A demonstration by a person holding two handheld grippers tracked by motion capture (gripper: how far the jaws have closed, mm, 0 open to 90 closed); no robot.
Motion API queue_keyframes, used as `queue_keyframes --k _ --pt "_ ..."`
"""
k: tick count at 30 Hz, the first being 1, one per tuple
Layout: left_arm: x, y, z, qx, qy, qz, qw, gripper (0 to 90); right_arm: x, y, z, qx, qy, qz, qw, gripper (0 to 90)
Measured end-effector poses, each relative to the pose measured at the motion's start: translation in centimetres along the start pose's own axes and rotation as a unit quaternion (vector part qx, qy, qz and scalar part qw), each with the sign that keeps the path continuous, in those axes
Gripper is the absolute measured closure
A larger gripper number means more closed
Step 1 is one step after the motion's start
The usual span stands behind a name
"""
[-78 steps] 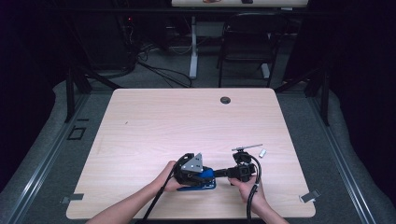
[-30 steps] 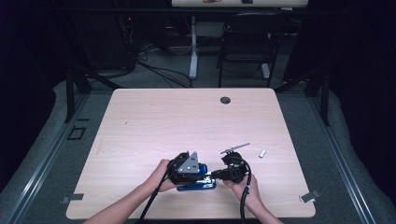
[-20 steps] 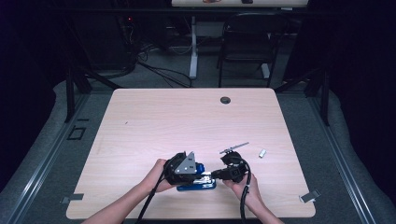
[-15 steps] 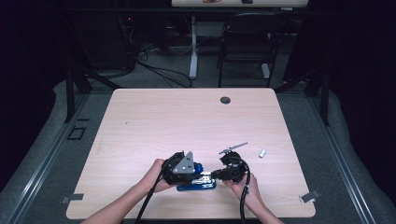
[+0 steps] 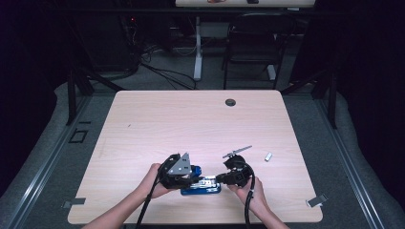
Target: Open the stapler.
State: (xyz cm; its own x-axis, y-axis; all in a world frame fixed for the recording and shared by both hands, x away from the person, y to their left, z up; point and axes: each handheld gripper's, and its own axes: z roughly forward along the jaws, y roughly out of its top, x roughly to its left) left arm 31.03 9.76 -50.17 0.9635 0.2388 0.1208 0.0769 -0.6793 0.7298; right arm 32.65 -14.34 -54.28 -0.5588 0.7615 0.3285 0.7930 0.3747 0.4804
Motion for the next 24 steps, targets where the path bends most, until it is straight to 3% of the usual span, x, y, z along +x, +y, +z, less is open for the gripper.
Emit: queue_keyframes --k 8,24 --pt "0.4 -1.8 -1.8 -0.017 -0.011 -0.039 0.9990 64.5 0.0 0.0 0.0 -0.001 -0.001 0.002 1.0000 83.8" --pt "0.9 -4.1 -3.2 -0.034 -0.026 -0.080 0.9958 64.5 0.0 0.0 0.0 0.001 -0.001 0.001 1.0000 83.8"
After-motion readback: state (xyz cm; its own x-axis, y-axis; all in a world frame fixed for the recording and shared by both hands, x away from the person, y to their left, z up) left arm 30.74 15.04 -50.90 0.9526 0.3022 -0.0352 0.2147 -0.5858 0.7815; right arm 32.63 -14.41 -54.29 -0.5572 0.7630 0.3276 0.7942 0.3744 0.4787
